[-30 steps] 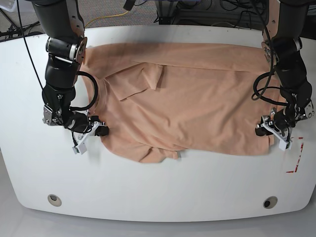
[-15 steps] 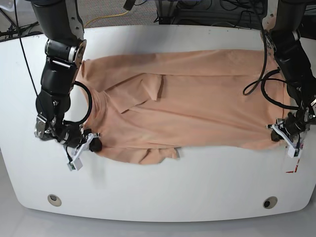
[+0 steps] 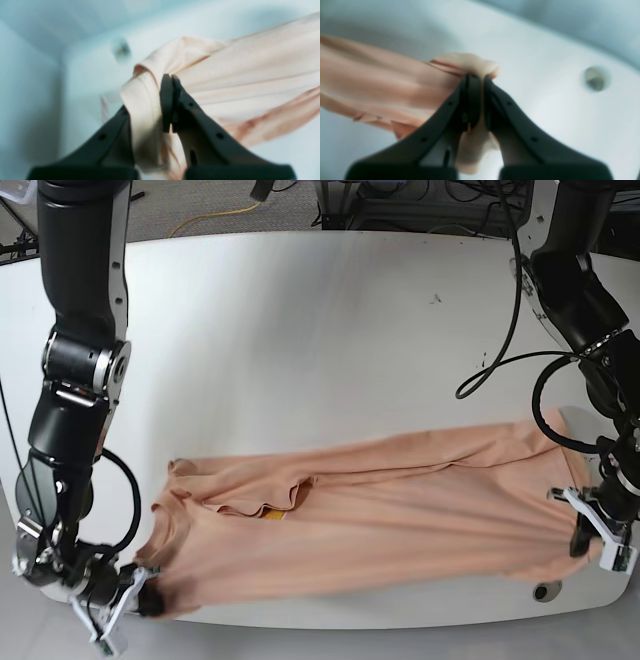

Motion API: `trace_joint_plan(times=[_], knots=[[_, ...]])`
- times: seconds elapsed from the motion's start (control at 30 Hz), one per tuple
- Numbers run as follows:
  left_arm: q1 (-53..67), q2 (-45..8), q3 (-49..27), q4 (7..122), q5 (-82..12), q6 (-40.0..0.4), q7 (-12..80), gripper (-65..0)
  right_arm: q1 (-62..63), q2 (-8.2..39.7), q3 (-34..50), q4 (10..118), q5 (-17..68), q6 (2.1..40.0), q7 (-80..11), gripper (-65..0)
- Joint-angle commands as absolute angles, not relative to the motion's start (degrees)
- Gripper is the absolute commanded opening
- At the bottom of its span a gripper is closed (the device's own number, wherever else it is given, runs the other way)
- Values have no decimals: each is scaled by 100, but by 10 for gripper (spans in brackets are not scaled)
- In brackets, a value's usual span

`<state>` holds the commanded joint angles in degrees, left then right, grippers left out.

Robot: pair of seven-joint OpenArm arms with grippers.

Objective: Fold the T-shirt properly
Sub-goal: 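Lift the shirt hem with both grippers, swing it up and lay it down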

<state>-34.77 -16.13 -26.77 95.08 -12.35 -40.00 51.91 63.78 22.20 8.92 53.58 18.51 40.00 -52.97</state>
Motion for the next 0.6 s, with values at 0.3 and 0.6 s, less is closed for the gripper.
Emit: trace_joint_plan(times=[0.3,0.6], knots=[[-4769,-1745,-2800,10273,-1226,-4000,5956,-589,7480,2360,488,5385,1921,4000,-6176,-650],[-4040,-1745,-2809,10422,-1235,-4000,5965,-650,6782,2527,1341,6527,2580,4000,-7196,-650]])
